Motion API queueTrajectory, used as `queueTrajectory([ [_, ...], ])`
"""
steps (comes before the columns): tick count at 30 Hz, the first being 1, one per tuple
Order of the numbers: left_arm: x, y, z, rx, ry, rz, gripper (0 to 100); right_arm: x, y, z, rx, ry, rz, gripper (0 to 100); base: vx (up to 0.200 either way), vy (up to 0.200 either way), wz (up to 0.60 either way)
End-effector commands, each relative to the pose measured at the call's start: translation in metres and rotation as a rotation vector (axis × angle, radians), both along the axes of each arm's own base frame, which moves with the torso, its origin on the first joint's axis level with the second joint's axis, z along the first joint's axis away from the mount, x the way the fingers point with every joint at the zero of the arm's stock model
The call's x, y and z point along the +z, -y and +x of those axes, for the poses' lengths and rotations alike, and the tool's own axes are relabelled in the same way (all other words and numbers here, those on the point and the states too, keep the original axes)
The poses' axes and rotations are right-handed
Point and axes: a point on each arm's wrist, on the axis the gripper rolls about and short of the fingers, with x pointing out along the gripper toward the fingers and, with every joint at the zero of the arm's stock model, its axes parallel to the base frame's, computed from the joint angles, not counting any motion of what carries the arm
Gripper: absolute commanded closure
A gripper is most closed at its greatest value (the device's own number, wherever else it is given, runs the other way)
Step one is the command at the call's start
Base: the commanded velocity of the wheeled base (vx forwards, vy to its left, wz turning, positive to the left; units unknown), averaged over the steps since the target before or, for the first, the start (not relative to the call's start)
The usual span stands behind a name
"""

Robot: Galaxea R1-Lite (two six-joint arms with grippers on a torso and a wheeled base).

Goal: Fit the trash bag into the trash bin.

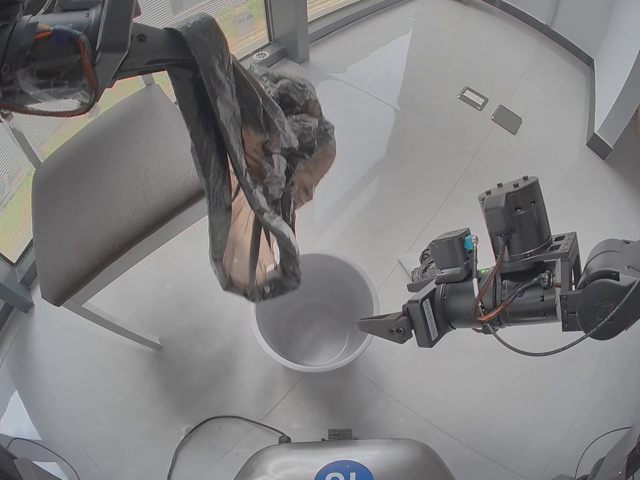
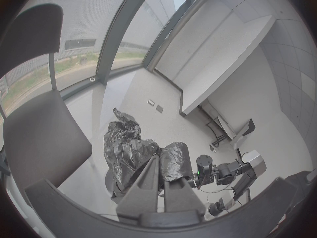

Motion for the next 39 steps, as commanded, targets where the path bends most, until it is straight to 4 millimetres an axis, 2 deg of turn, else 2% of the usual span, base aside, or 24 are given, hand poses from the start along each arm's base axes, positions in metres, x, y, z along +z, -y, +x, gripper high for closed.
queueTrajectory([
  [1,-0.002,-0.018,-0.023,0.014,0.126,-0.057,100,0.003,-0.016,-0.002,0.036,0.014,0.009,0,0.0,0.0,0.0],
  [11,0.013,-0.007,-0.03,-0.05,0.106,-0.158,100,0.011,-0.041,0.019,0.052,0.066,0.031,0,0.0,0.0,0.0],
  [18,0.014,-0.009,-0.033,-0.049,0.101,-0.167,100,0.009,-0.074,0.011,0.105,0.082,0.036,0,0.0,0.0,0.0],
  [22,0.015,-0.011,-0.035,-0.05,0.104,-0.172,100,0.005,-0.086,0.016,0.113,0.092,0.044,0,0.0,0.0,0.0],
  [26,0.017,-0.013,-0.039,-0.05,0.105,-0.188,100,0.006,-0.091,0.022,0.089,0.109,0.045,0,0.0,0.0,0.0],
  [31,0.018,-0.017,-0.044,-0.052,0.111,-0.195,100,0.011,-0.087,0.029,0.066,0.123,0.055,0,0.0,0.0,0.0],
  [39,0.02,-0.02,-0.048,-0.05,0.108,-0.216,100,0.031,-0.09,0.034,0.042,0.179,0.097,0,0.0,0.0,0.0],
])
